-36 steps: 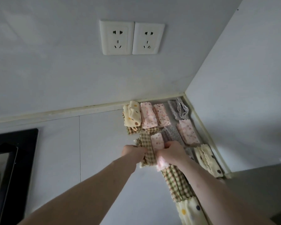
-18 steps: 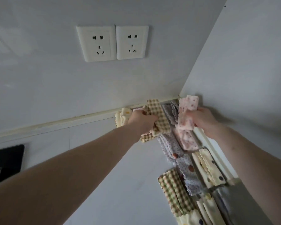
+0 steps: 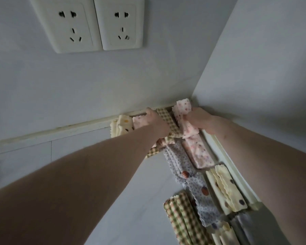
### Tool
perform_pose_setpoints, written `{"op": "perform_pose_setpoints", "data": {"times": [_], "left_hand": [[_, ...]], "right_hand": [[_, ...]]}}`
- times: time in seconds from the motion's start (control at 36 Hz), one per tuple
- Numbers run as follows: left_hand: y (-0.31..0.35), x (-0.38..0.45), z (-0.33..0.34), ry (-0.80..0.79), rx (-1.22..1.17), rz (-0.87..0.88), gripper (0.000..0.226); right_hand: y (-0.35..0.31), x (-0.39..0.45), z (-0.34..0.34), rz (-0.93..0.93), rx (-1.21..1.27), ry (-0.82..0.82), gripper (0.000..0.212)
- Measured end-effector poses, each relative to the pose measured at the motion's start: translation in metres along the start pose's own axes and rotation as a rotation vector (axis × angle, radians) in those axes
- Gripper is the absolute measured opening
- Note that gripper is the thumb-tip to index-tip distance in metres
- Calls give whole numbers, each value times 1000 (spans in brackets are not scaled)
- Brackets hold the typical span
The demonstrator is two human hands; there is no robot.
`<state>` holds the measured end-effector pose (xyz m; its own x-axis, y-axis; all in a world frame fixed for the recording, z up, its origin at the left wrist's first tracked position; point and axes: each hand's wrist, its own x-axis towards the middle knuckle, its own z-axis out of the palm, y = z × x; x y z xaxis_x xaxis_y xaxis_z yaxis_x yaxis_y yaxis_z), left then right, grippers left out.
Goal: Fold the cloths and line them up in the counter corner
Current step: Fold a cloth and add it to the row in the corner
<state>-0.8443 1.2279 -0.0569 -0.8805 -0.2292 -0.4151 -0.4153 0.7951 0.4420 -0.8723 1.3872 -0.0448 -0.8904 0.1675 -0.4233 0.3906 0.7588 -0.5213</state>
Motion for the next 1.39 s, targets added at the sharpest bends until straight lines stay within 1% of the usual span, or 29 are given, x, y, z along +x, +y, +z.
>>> {"op": "perform_pose_setpoints", "data": {"times": [0.03, 0.06, 0.11, 0.17, 0.22, 0.28, 0.36, 0.42, 0.47, 0.56, 0.61, 0.64, 0.69, 0.72, 0.75, 0.78, 0.81, 0.83, 0.89, 0.92, 0.94, 1.0, 1.03, 1.06, 1.11, 1.14, 1.22, 1.33, 1.39], "left_hand": [[0, -3, -1, 55, -11, 20, 72], [0, -3, -1, 66, -31, 49, 69], [-2, -12, -8, 110, -115, 176, 62], [-11, -20, -19, 221, -126, 281, 63], [-28, -27, -27, 346, -113, 304, 66], [-48, -30, -32, 352, -149, 196, 74], [-71, -28, -32, 159, -305, -105, 86], [-78, -23, -29, 65, -443, -261, 87], [-78, -21, -27, 15, -528, -290, 85], [-74, -23, -29, 0, -566, -259, 84], [-72, -33, -33, 87, -468, -184, 85], [-73, -42, -34, 185, -391, -77, 83], [-73, -66, -33, 399, -278, 253, 69], [-71, -81, -30, 425, -245, 406, 60], [-67, -96, -24, 375, -222, 512, 51], [-62, -108, -16, 264, -204, 551, 45], [-57, -118, -6, 122, -195, 517, 43], [-53, -122, 6, -11, -194, 434, 48], [-42, -119, 30, -260, -241, 145, 75], [-39, -114, 41, -346, -303, -15, 88], [-35, -109, 49, -389, -369, -138, 93], [-30, -101, 61, -352, -453, -248, 85], [-27, -97, 65, -301, -477, -275, 77], [-25, -93, 70, -261, -496, -297, 69], [-21, -89, 76, -233, -524, -331, 46], [-20, -90, 74, -253, -534, -324, 37], [-22, -96, 69, -312, -570, -301, 26], [-32, -118, 47, -284, -530, -167, 24], [-36, -130, 32, -254, -553, -86, 18]], "right_hand": [[0, -2, 2, -15, -7, 15, 37], [1, 0, 4, -41, -16, 30, 35], [3, 0, 6, -68, 36, 83, 38], [6, -4, 7, -115, 43, 163, 46], [9, -10, 8, -165, 50, 231, 49], [12, -17, 8, -199, 62, 293, 52], [15, -26, 6, -186, 76, 302, 61], [18, -32, 5, -168, 88, 292, 60], [22, -42, 5, -162, 84, 322, 56], [33, -58, 9, -159, 156, 351, 46], [42, -70, 13, -113, 205, 357, 44], [47, -76, 15, -73, 212, 333, 48], [56, -84, 21, 11, 178, 268, 51], [59, -88, 24, 49, 155, 225, 49], [62, -92, 27, 79, 126, 189, 44], [65, -95, 30, 102, 101, 177, 36], [65, -100, 33, 125, 78, 178, 28], [69, -100, 36, 143, 66, 197, 26], [70, -102, 37, 167, 60, 217, 30], [69, -103, 37, 174, 50, 216, 34], [69, -103, 37, 178, 37, 208, 35], [66, -106, 37, 175, 8, 168, 13], [66, -106, 37, 178, -9, 147, 9], [66, -106, 38, 185, 4, 143, 15], [70, -104, 38, 197, 25, 135, 14], [72, -104, 37, 196, 40, 139, 16], [75, -108, 35, 179, 56, 139, 25], [78, -113, 28, 142, 110, 127, 23], [77, -117, 23, 131, 184, 95, 12]]}}
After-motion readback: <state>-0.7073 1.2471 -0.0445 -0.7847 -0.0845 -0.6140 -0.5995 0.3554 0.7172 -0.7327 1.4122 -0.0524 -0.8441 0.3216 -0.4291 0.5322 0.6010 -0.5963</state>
